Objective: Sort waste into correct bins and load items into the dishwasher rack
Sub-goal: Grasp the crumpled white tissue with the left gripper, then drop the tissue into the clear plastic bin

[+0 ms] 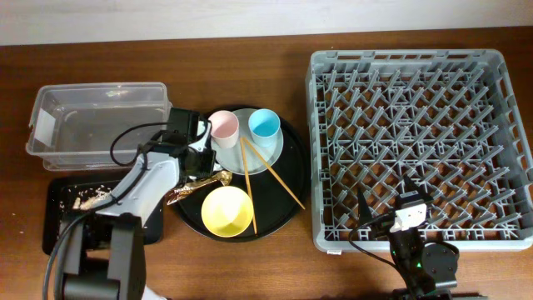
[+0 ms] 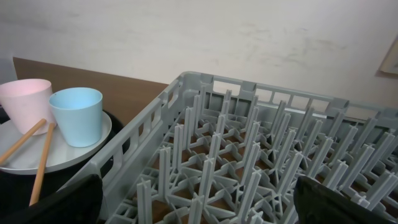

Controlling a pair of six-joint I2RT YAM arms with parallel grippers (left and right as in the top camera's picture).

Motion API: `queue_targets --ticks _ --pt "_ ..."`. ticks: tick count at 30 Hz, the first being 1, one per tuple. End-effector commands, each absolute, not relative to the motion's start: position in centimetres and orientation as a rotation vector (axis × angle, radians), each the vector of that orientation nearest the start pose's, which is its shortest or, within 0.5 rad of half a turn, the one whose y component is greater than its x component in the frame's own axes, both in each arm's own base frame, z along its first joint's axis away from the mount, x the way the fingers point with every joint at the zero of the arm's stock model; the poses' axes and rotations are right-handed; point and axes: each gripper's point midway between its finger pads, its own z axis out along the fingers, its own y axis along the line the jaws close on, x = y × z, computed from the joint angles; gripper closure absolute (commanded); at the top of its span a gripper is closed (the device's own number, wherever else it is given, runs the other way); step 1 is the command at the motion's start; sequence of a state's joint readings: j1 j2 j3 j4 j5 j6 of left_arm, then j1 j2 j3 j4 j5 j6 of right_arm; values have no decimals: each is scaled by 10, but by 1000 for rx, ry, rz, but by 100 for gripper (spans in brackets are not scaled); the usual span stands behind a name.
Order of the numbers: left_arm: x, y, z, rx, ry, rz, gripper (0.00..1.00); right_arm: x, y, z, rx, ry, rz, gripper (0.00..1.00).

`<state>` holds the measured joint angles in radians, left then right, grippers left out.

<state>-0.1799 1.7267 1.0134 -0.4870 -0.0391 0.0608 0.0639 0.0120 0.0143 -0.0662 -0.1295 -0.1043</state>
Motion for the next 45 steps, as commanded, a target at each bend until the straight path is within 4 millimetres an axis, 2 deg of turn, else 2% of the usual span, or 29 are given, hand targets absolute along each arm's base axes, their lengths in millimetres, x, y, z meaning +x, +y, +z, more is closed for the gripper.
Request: queue_targets --ticks 1,3,4,5,7,9,11,14,16,18,21,23,26,27,28,30,31,34,36,37,38,40,41,45 --pt "361 -61 10 358 2804 -1 44 243 35 159 -221 1622 73 2" --pt "361 -61 11 358 2802 0 57 243 35 159 -221 1622 73 2" --pt "363 -61 12 356 2798 6 72 243 35 159 -221 1622 73 2" --pt "364 -61 14 354 2791 9 80 243 35 159 -221 1622 73 2" --pt "371 -62 25 350 2763 7 84 243 35 159 -221 1622 73 2" --pt "384 -63 49 337 2704 3 87 243 35 159 -221 1622 73 1" --pt "402 -64 93 307 2595 -3 87 243 35 159 -221 1622 73 2" --pt "418 -57 159 247 2446 17 87 243 35 159 -221 1622 73 2" --pt "421 -38 194 165 2362 97 87 243 35 159 -221 1622 73 2" --pt "420 -10 216 72 2305 207 87 243 35 159 -221 1622 73 2" --pt "418 32 217 -49 2307 298 87 243 35 159 -221 1622 73 2" --pt "418 57 202 -134 2344 321 87 243 35 159 -221 1622 73 2" --pt "423 75 177 -194 2398 324 86 243 35 159 -221 1622 73 2" --pt "425 80 165 -206 2421 317 75 243 35 159 -221 1622 73 2" --pt "427 84 157 -216 2436 314 53 243 35 159 -221 1622 73 2" --pt "431 93 144 -238 2452 312 2 243 35 159 -221 1622 73 2" --pt "432 96 143 -246 2451 315 1 243 35 159 -221 1622 73 2" --pt "434 89 158 -229 2427 262 1 243 35 159 -221 1622 73 1" --pt "433 65 181 -164 2394 109 4 243 35 159 -221 1622 73 2" --pt "430 53 193 -132 2381 35 8 243 35 159 -221 1622 73 2" --pt "422 38 204 -94 2373 -53 18 243 35 159 -221 1622 73 2" --pt "396 7 221 -90 2385 -248 31 243 35 159 -221 1622 73 2" --pt "373 -7 223 -122 2434 -328 36 243 35 159 -221 1622 73 2" --pt "306 -28 208 -152 2658 -353 39 243 35 159 -221 1622 73 2"
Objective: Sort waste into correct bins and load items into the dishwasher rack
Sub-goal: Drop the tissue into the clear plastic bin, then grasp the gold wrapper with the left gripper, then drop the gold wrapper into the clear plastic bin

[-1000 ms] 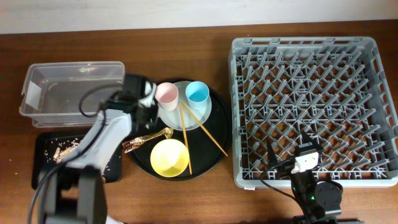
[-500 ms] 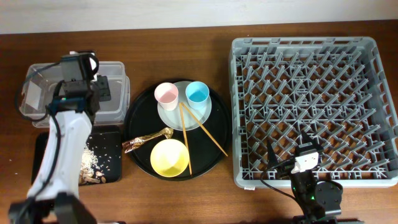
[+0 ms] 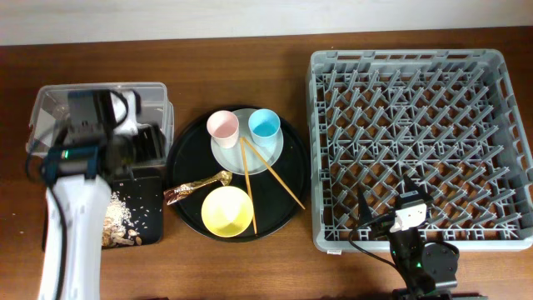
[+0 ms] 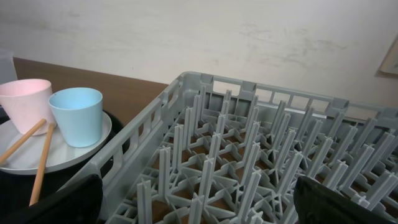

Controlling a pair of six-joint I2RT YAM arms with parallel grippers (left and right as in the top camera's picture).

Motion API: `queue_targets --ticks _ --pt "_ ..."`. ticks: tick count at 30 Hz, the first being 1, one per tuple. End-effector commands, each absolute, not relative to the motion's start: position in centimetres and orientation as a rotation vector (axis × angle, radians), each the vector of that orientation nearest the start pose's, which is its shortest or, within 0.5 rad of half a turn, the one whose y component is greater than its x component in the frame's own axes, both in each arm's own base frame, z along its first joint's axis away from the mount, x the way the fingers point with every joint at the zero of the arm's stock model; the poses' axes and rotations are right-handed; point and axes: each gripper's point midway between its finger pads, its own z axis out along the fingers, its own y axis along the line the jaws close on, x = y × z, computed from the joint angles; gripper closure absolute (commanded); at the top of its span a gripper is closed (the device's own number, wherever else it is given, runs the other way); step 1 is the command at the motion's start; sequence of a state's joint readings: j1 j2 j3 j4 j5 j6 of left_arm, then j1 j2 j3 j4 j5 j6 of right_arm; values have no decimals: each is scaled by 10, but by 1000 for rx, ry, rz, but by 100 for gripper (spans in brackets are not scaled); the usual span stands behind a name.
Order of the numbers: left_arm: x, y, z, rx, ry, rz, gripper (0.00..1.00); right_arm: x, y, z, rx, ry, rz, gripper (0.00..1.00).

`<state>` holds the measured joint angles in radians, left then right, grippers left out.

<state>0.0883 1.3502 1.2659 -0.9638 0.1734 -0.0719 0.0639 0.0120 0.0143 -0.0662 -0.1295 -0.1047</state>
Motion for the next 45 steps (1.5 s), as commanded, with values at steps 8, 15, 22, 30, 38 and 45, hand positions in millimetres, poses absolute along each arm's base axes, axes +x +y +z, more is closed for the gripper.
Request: queue_targets --ticks 8,15,22,30,38,45 --pt "240 -42 122 161 2960 -99 40 243 35 159 -221 1622 73 1" --pt "268 -39 83 196 2820 -15 30 243 35 159 -221 1622 73 2" --pt "292 -31 68 333 2710 102 27 243 35 159 -221 1622 73 2" --pt "298 -34 49 529 2718 125 36 243 35 159 -221 1622 73 2" --pt "298 -36 29 544 2769 111 35 243 35 159 -221 1622 73 2" --pt "300 -36 6 554 2815 114 39 243 35 159 -221 1622 73 2"
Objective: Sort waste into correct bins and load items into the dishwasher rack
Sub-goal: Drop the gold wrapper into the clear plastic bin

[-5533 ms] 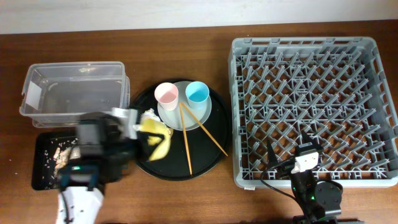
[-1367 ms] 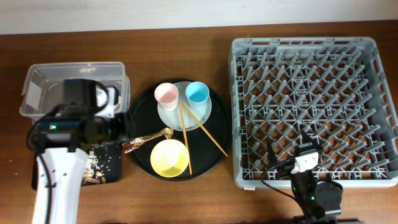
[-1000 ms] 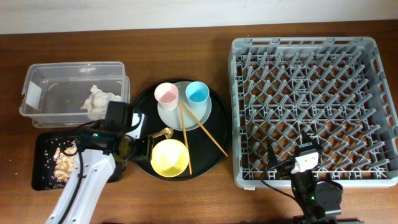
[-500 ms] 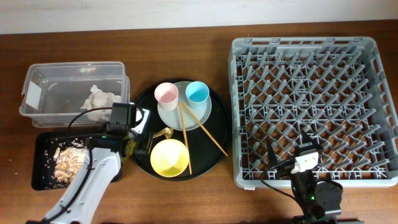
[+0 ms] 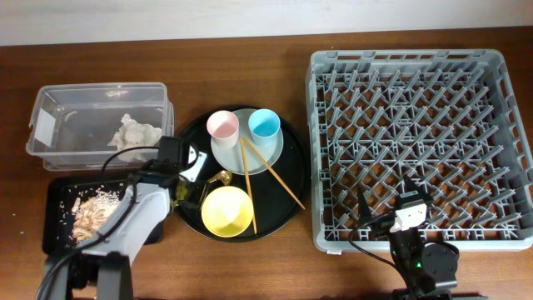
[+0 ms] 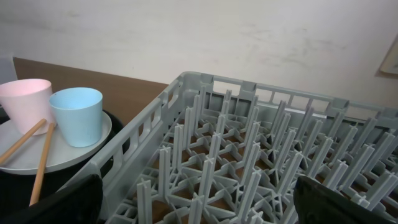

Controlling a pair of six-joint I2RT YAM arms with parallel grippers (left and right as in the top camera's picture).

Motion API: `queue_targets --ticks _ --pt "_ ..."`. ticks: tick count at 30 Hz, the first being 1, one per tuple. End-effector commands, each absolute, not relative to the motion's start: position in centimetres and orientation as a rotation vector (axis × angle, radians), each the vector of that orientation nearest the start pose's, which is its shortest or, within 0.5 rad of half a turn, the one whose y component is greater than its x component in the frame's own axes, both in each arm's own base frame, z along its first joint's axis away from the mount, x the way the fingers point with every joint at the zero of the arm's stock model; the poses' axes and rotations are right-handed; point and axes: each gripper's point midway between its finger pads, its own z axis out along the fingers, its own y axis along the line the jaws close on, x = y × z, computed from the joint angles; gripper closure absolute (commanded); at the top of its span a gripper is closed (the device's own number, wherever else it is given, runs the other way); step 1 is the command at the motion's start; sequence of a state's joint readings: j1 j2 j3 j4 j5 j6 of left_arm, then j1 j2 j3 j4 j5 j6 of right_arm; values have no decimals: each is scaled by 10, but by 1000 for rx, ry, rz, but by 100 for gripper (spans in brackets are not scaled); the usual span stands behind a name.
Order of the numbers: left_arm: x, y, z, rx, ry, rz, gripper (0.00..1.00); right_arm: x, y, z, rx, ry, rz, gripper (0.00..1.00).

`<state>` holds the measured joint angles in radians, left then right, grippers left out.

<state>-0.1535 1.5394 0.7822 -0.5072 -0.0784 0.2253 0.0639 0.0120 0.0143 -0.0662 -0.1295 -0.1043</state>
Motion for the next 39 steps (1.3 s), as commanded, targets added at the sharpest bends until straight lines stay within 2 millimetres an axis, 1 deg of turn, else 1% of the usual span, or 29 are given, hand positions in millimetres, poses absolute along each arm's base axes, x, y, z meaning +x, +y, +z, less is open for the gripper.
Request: queue_targets --ticks 1,2,3,5,6,8,9,10,12,14,15,16,19,20,23,24,28,30,31,32,33,35,37,39 --pt "301 -36 6 553 2809 114 45 243 35 159 -221 1622 73 2" --pt "304 -36 7 550 2800 115 59 243 35 159 -221 1622 73 2" --pt "306 -36 9 547 2789 115 67 243 35 159 -221 1622 73 2" --pt "316 -38 22 536 2749 116 77 243 35 159 -221 1622 73 2" --pt "322 -39 32 525 2720 116 82 243 35 159 -221 1622 73 2" --pt "335 -41 61 445 2660 102 82 243 35 159 -221 1622 73 2" --pt "343 -42 84 384 2616 89 83 243 35 159 -221 1622 73 2" --pt "348 -43 103 362 2570 84 83 243 35 159 -221 1622 73 2" --pt "358 -43 133 340 2482 81 83 243 35 159 -221 1622 73 1" --pt "366 -35 159 265 2403 102 82 243 35 159 -221 1622 73 2" --pt "370 -26 169 218 2369 129 82 243 35 159 -221 1622 73 2" --pt "374 -13 177 156 2339 169 82 243 35 159 -221 1622 73 2" --pt "385 28 185 -42 2287 244 80 243 35 159 -221 1622 73 2" --pt "388 38 186 -88 2276 250 80 243 35 159 -221 1622 73 2" --pt "396 75 181 -270 2241 259 81 243 35 159 -221 1622 73 2" --pt "402 96 174 -347 2226 276 81 243 35 159 -221 1622 73 2" --pt "413 125 162 -416 2197 306 80 243 35 159 -221 1622 73 2" --pt "416 138 160 -444 2177 318 34 243 35 159 -221 1622 73 2" --pt "418 142 162 -451 2162 322 16 243 35 159 -221 1622 73 2" --pt "419 145 165 -456 2144 325 8 243 35 159 -221 1622 73 2" --pt "422 147 172 -455 2114 321 4 243 35 159 -221 1622 73 2" --pt "425 142 188 -435 2078 288 3 243 35 159 -221 1622 73 2" --pt "427 130 206 -387 2042 213 3 243 35 159 -221 1622 73 2" --pt "423 114 223 -403 2003 85 3 243 35 159 -221 1622 73 2"
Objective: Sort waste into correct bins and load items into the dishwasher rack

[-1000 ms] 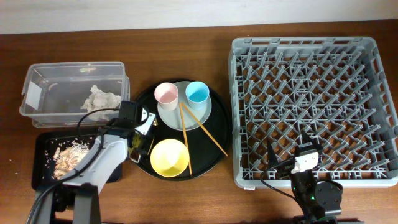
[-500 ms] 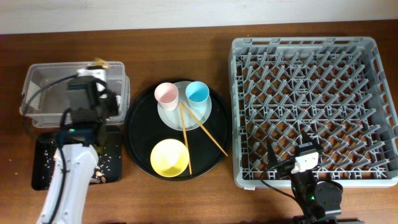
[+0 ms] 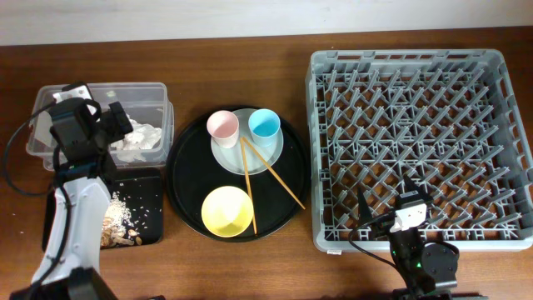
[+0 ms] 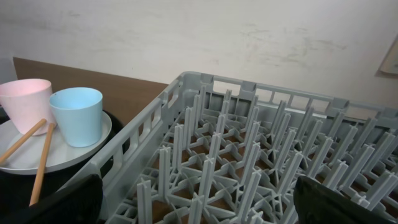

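My left gripper (image 3: 117, 122) hangs over the right part of the clear plastic bin (image 3: 50, 108), just above a crumpled white tissue (image 3: 138, 142); its jaws are too dark to read. No gold wrapper shows on the round black tray (image 3: 187, 179). That tray holds a white plate (image 3: 226, 154) with a pink cup (image 3: 223, 125), a blue cup (image 3: 265, 125), two chopsticks (image 3: 271, 175) and a yellow bowl (image 3: 227, 210). My right gripper (image 4: 199, 202) stands open low over the near edge of the grey dishwasher rack (image 3: 420, 146).
A square black tray (image 3: 141, 179) with food scraps (image 3: 121, 221) lies below the bin, partly under my left arm. The rack (image 4: 249, 155) fills the right half of the table with upright tines. Cables trail at the left edge.
My left gripper was on the round tray at the gold wrapper; now it is over the clear bin, and the wrapper no longer shows on the tray. The right arm has not moved.
First the bin was empty and my left gripper was at the tray's left side beside the gold wrapper. Then it was over the bin. Then a white tissue lay in the bin and the gripper was back at the wrapper. Now it is over the bin again.
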Controlling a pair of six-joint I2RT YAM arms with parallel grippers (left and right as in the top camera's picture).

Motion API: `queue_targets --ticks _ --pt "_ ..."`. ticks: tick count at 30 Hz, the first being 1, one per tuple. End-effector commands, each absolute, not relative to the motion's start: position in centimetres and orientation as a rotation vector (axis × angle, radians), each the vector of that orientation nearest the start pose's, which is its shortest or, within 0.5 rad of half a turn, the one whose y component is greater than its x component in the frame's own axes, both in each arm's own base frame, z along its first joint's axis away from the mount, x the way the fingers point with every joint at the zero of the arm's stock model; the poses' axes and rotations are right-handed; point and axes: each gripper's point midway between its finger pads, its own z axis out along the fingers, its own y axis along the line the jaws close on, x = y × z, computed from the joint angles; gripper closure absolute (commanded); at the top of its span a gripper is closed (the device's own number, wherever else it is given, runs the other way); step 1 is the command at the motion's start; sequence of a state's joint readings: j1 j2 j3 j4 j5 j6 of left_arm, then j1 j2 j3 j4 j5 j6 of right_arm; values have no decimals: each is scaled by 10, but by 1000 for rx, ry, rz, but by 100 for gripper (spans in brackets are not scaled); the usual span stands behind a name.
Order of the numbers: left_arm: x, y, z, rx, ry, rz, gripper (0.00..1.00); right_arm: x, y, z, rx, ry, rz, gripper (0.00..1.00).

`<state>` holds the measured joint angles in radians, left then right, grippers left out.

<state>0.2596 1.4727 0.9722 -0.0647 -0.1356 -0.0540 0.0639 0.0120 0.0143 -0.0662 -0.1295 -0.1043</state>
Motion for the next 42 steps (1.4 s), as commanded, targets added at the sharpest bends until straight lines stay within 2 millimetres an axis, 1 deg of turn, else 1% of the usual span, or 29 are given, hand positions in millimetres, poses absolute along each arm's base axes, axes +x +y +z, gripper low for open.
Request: queue_targets --ticks 1,2,4,5,7,8,9,13,15,16,18,20,23,24,26,27,28,29,30,31,32,33,35,36,38,41,42 --pt "419 104 230 -412 1995 3 3 243 35 159 -221 1622 73 2" --pt "417 96 234 -413 1993 -54 3 243 35 159 -221 1622 73 2" --pt "405 67 242 -395 2009 -250 3 243 35 159 -221 1622 73 1" --pt "394 43 245 -366 2038 -396 1 243 35 159 -221 1622 73 2" --pt "368 5 245 -297 2107 -629 1 243 35 159 -221 1622 73 2" --pt "357 -7 243 -282 2140 -706 1 243 35 159 -221 1622 73 2" --pt "344 -16 237 -294 2188 -766 1 243 35 159 -221 1622 73 2" --pt "304 -25 202 -442 2392 -827 1 243 36 159 -223 1621 78 2" --pt "290 -26 190 -502 2465 -825 1 241 45 160 -222 1620 157 2" --pt "284 -27 186 -494 2494 -825 1 241 49 164 -192 1610 226 2" --pt "278 -29 183 -468 2520 -820 1 238 57 175 -153 1572 335 2" --pt "272 -31 180 -461 2549 -823 1 235 61 185 -107 1572 422 2" --pt "265 -32 177 -422 2578 -818 3 230 61 199 -48 1607 477 2" --pt "264 -33 176 -407 2586 -816 7 227 61 206 -42 1625 480 2" --pt "259 -34 174 -375 2606 -811 11 221 60 220 -35 1664 482 2" --pt "256 -33 172 -367 2622 -796 20 219 60 228 -29 1692 482 2" --pt "252 -30 168 -385 2646 -768 23 216 60 239 -21 1737 483 2" --pt "248 -27 164 -387 2673 -732 35 215 60 248 -13 1797 482 2" --pt "246 -27 163 -369 2685 -725 54 215 60 255 -7 1841 481 2" --pt "243 -28 161 -338 2696 -723 66 216 60 260 2 1886 483 2" --pt "241 -29 160 -310 2706 -721 69 217 60 265 12 1935 485 1" --pt "239 -30 158 -283 2717 -711 72 218 61 269 20 1983 491 2" --pt "234 -30 150 -260 2760 -657 72 221 70 282 2 2058 547 2" --pt "228 -33 142 -231 2798 -623 72 227 79 294 -22 2079 604 2" --pt "221 -38 132 -188 2841 -596 72 230 97 308 -95 2082 726 2" --pt "213 -55 117 -84 2881 -607 72 228 126 317 -223 2070 943 2" --pt "211 -60 113 -53 2886 -610 72 231 128 313 -222 2088 961 2"
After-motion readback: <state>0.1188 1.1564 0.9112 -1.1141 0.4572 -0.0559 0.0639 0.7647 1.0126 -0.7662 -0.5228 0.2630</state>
